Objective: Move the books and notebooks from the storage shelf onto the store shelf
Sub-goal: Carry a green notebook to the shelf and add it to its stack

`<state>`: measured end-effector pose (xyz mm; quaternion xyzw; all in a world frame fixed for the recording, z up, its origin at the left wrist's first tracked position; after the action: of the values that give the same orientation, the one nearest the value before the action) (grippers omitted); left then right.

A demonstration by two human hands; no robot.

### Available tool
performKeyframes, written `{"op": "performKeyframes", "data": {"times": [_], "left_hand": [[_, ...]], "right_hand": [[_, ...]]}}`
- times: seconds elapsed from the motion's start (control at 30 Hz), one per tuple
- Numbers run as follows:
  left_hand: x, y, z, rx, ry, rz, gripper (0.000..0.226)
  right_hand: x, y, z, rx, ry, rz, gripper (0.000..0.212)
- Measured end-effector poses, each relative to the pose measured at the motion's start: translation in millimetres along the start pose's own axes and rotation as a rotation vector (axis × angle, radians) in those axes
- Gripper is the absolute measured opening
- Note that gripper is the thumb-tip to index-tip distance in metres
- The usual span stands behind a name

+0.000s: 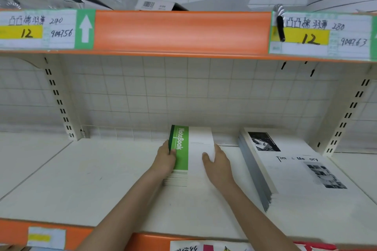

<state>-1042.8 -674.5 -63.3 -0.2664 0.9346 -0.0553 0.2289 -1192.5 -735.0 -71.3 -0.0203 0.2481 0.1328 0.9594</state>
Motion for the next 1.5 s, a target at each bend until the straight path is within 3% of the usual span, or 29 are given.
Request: {"op": "performKeyframes", "data": {"times": [0.1, 0.2, 0.3, 0.33, 0.47, 0.63, 0.73, 0.93, 1.1, 1.27, 1.5], "left_hand": [[-1.5, 0.9, 1.2, 0.018, -0.153, 0.045, 0.024], [-7.0, 5.5, -1.5, 0.141, -0.346, -0.051, 0.037], [-7.2, 7.9, -11.8, 0.371, -0.582, -0.068, 0.04], [-6.5, 7.8, -13.2, 0.414, -0.638, -0.046, 0.04], [-3.5, 10.4, -12.0, 0.482, -0.699, 0.057, 0.042], [-0.9, 12.5, -5.5, 0.46, -0.656, 0.081, 0.04], [-1.0, 9.2, -5.4, 0.445, -0.628, 0.114, 0.04], [-25.4, 14.7, -12.4, 0.437, -0.536, 0.165, 0.049], [-80.5, 30.5, 9.1, 0.36, -0.745, 0.109, 0.054], [-155.7, 54.4, 34.9, 0.244, -0.837, 0.032, 0.086], [-260.6, 96.4, 76.1, 0.006, -0.954, -0.048, 0.095]], "right_hand": [[-1.4, 2.4, 2.3, -0.034, 0.161, -0.016, 0.057], [-3.2, 12.1, 16.1, -0.257, 0.539, -0.146, 0.058], [4.3, 19.0, 26.9, -0.367, 0.687, -0.126, 0.088], [8.5, 18.2, 25.9, -0.362, 0.708, -0.102, 0.088], [16.3, 12.9, 20.0, -0.302, 0.749, -0.03, 0.051], [16.7, 15.2, 21.9, -0.293, 0.747, -0.03, 0.065], [14.0, 14.2, 24.8, -0.283, 0.79, 0.002, 0.048], [22.2, 13.0, 49.3, -0.299, 0.871, 0.027, 0.046], [64.5, 30.6, 84.0, -0.447, 0.839, 0.051, 0.044], [125.4, 59.5, 116.4, -0.634, 0.775, 0.237, 0.048], [211.7, 96.8, 161.9, -0.8, 0.77, 0.37, 0.05]]}}
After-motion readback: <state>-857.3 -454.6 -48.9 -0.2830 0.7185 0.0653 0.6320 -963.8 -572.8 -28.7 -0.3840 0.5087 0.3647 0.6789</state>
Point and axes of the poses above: each hand's wrist, its own y-axis away from the middle knuckle, its own x-axis out of the palm, z = x × y, the point moved 3 cm from there along -y, towards the middle knuckle, and after that the axes turned 11 degrees about x, right-handed, at the moved point
